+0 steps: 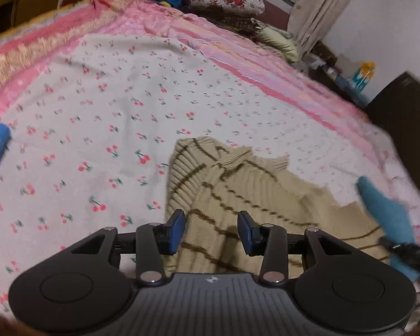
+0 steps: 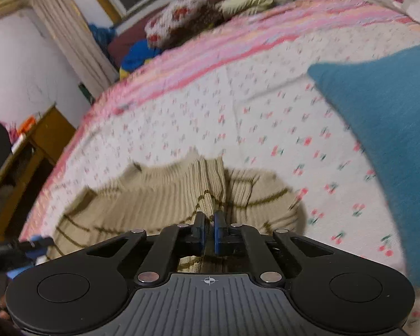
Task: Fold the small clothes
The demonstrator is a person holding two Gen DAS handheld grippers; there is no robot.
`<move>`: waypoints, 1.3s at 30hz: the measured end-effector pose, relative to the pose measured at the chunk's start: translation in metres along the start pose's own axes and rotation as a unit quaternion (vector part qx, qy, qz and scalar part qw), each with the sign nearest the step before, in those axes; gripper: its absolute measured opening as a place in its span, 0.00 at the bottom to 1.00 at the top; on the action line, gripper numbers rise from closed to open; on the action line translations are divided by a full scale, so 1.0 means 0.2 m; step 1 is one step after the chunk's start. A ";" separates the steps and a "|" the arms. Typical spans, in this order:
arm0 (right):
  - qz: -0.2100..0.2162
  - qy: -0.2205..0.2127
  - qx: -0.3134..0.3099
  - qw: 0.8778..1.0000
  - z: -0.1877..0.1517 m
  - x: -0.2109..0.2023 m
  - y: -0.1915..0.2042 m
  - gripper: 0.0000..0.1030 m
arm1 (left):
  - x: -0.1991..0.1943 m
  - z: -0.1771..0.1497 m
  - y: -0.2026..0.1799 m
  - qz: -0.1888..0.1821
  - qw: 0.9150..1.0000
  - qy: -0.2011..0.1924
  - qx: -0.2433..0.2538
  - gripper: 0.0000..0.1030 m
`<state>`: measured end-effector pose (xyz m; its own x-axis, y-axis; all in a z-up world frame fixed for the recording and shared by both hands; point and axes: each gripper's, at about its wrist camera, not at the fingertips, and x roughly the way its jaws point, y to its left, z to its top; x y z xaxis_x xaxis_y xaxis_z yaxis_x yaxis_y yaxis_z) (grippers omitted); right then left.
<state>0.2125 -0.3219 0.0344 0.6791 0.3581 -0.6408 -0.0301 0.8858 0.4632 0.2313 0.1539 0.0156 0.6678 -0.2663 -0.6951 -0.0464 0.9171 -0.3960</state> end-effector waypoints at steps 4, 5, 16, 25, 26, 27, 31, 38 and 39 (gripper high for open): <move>-0.022 0.003 0.020 1.000 -0.01 0.01 -0.07 0.04 | 0.04 -0.03 -0.01 0.042 0.999 0.009 0.018 0.33; -0.027 0.015 0.020 0.999 -0.03 0.04 -0.08 0.04 | 0.03 -0.04 0.00 0.044 0.999 0.006 0.014 0.33; -0.023 0.009 -0.013 1.000 -0.06 -0.09 -0.01 0.18 | -0.14 -0.08 0.11 0.018 0.999 -0.020 -0.027 0.34; 0.007 0.093 -0.033 0.995 -0.39 -0.30 0.01 0.35 | -0.25 -0.27 0.10 -0.020 1.000 -0.005 0.006 0.46; 0.007 0.101 -0.032 0.994 -0.41 -0.28 0.01 0.35 | -0.24 -0.30 0.09 -0.008 1.000 -0.005 0.011 0.46; 0.006 0.107 -0.036 0.994 -0.44 -0.27 0.02 0.33 | -0.23 -0.31 0.09 0.010 1.000 -0.002 0.017 0.44; -0.019 0.113 -0.062 0.991 -0.42 -0.26 0.06 0.08 | -0.19 -0.31 0.12 0.061 0.998 0.018 0.020 0.23; -0.075 0.126 -0.084 0.986 -0.39 -0.23 0.00 0.10 | -0.16 -0.31 0.16 0.080 0.996 0.020 0.012 0.23; -0.072 0.135 -0.085 0.985 -0.41 -0.21 0.01 0.11 | -0.15 -0.33 0.15 0.083 0.996 0.019 0.015 0.23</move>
<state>0.1230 -0.3118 0.0121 0.4668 0.2704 -0.8420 -0.0863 0.9615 0.2609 0.1600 0.1705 -0.0152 0.6243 -0.1202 -0.7719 -0.1311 0.9580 -0.2552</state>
